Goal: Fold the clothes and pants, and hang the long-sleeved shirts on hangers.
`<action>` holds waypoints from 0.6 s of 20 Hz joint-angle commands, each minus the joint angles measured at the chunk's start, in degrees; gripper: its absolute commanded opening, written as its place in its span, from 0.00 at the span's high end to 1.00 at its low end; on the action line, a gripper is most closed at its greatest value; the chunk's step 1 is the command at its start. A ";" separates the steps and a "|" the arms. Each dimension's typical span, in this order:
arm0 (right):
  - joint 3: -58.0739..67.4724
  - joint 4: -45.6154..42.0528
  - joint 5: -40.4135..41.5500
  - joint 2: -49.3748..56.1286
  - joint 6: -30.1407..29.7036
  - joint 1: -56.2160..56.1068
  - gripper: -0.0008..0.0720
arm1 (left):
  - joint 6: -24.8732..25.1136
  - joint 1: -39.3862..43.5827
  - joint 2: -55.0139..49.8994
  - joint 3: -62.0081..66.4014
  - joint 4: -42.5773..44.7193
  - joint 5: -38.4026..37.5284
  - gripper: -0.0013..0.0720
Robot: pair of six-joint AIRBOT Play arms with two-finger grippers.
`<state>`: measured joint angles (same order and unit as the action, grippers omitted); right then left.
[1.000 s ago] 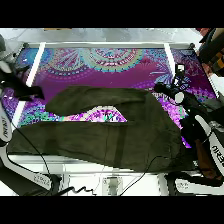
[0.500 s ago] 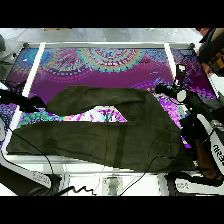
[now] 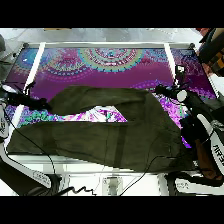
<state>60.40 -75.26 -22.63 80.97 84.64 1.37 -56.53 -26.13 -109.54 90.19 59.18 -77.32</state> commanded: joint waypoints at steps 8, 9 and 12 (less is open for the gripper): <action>13.09 -2.58 -25.83 -1.75 -0.72 13.22 0.32 | 1.44 -1.75 7.15 22.49 -11.85 3.80 0.96; 13.97 -2.89 -29.29 -1.75 -2.01 15.69 0.32 | 1.44 -2.19 8.59 24.26 -11.82 5.95 0.96; 14.27 -2.78 -38.56 -1.62 -6.84 22.51 0.32 | 1.51 -3.37 12.98 25.09 -11.19 10.40 0.96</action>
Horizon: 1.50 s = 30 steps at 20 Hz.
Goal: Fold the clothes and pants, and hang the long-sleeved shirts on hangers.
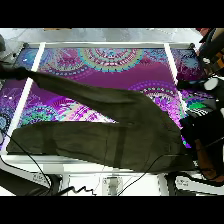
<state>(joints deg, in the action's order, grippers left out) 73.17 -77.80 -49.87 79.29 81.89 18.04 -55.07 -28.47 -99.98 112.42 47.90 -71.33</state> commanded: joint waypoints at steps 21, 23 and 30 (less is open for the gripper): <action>-15.50 30.14 -1.84 10.34 -26.91 -3.93 0.14 | -17.79 -3.98 3.19 -13.84 47.89 -9.07 0.96; -12.96 29.70 1.07 12.35 -23.19 -5.44 0.16 | -17.84 -3.98 3.19 -13.84 47.87 -9.07 0.96; -6.49 29.64 -9.25 19.85 -28.06 -6.73 0.78 | -18.27 -3.98 3.19 -13.84 47.45 -9.03 0.96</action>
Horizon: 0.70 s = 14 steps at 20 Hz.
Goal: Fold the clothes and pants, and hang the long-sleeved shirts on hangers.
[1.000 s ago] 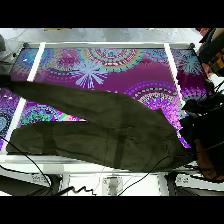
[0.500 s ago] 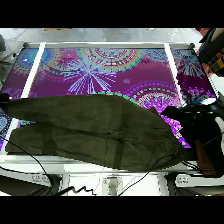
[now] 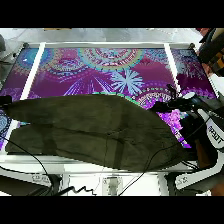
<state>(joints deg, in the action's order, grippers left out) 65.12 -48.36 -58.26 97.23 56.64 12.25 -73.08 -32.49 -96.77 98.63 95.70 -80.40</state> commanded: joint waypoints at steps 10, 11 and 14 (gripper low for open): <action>14.40 -9.22 10.71 -2.36 -0.63 -0.81 0.95 | -0.22 1.05 -0.02 -0.02 -0.37 1.84 0.96; 15.61 -12.66 11.41 -2.36 1.86 -0.81 0.95 | -0.24 1.33 -0.02 -0.02 -0.37 2.19 0.96; 16.85 -21.33 14.38 -2.36 9.46 -0.81 0.95 | -0.24 2.16 0.02 -0.02 -0.39 4.48 0.96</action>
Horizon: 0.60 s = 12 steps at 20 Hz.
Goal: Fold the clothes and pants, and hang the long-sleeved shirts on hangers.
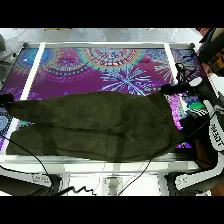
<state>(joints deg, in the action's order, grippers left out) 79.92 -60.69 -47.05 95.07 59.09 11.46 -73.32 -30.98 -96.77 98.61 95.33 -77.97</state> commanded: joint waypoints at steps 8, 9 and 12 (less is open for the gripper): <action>2.05 -17.97 19.37 -0.17 29.05 -0.02 0.95 | -2.23 4.68 0.52 0.46 -0.61 13.44 0.96; 2.03 -18.01 20.20 -0.15 29.00 -0.02 0.95 | -2.58 4.83 0.96 1.20 -0.63 14.88 0.96; 2.03 -18.01 19.89 0.46 28.96 -0.02 0.95 | -2.58 4.98 3.19 2.95 -0.61 18.49 0.96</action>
<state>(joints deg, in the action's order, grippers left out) 81.93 -77.78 -29.30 95.13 85.69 11.46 -75.22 -26.41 -95.07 100.38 94.54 -64.16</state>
